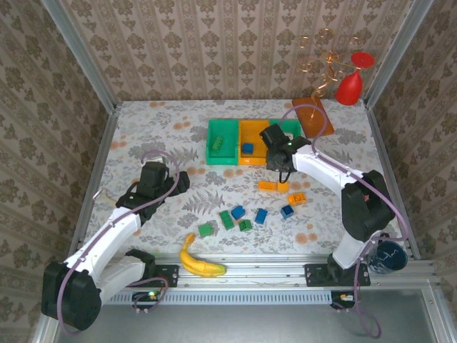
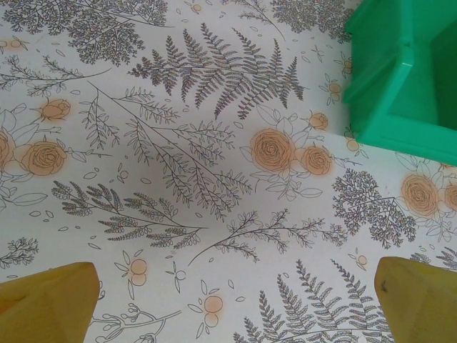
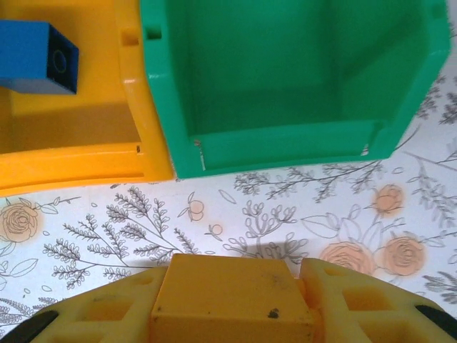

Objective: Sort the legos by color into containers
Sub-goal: Place the lego in the container.

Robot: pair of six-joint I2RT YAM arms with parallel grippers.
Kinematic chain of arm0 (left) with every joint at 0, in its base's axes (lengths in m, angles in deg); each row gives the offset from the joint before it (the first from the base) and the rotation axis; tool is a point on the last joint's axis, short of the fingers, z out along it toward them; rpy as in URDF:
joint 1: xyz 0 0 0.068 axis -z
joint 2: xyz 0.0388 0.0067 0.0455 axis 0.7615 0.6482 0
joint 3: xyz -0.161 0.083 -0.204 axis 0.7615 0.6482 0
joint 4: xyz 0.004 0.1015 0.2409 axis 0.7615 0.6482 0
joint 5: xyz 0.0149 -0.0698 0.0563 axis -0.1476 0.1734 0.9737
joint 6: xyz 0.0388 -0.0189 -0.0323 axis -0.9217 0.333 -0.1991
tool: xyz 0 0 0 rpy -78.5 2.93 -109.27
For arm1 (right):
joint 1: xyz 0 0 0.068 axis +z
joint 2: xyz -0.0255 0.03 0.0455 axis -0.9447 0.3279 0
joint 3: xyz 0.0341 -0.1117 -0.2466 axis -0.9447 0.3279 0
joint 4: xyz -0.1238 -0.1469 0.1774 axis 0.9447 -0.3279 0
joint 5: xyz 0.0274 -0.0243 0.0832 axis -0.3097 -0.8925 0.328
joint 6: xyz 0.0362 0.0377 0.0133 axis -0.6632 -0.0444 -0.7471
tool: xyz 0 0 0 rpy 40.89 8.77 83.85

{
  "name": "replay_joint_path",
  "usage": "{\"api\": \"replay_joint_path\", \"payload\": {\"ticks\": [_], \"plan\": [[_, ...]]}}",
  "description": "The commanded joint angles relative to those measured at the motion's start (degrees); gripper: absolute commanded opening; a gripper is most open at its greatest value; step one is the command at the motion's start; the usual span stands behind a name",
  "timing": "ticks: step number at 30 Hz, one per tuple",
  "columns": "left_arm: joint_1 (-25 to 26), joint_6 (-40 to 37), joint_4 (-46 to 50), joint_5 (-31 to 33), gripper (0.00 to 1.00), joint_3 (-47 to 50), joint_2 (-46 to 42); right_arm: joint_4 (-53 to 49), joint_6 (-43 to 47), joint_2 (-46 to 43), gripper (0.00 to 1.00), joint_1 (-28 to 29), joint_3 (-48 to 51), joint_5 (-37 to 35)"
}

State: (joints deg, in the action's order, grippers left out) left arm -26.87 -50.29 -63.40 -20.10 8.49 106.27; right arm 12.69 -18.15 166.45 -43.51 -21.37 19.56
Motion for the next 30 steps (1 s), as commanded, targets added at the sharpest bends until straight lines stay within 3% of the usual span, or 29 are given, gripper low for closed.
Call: {"api": "replay_joint_path", "payload": {"ticks": [1,11,21,30], "plan": [[-0.6,0.2,0.2,0.0,1.0,0.4,-0.9,-3.0,2.2,-2.0,0.21,-1.4,-2.0,-3.0],[-0.6,0.1,0.6,0.0,1.0,0.4,-1.4,-3.0,6.3,1.0,0.22,-6.3,-8.5,-2.8],[-0.6,-0.7,1.3,-0.4,1.0,0.1,-1.6,-1.7,9.7,10.8,0.25,-10.2,-17.0,-1.4],[-0.6,-3.4,2.7,-3.1,1.0,-0.7,-1.7,-1.4,11.2,15.9,0.46,-11.2,-21.1,-0.6]]}}
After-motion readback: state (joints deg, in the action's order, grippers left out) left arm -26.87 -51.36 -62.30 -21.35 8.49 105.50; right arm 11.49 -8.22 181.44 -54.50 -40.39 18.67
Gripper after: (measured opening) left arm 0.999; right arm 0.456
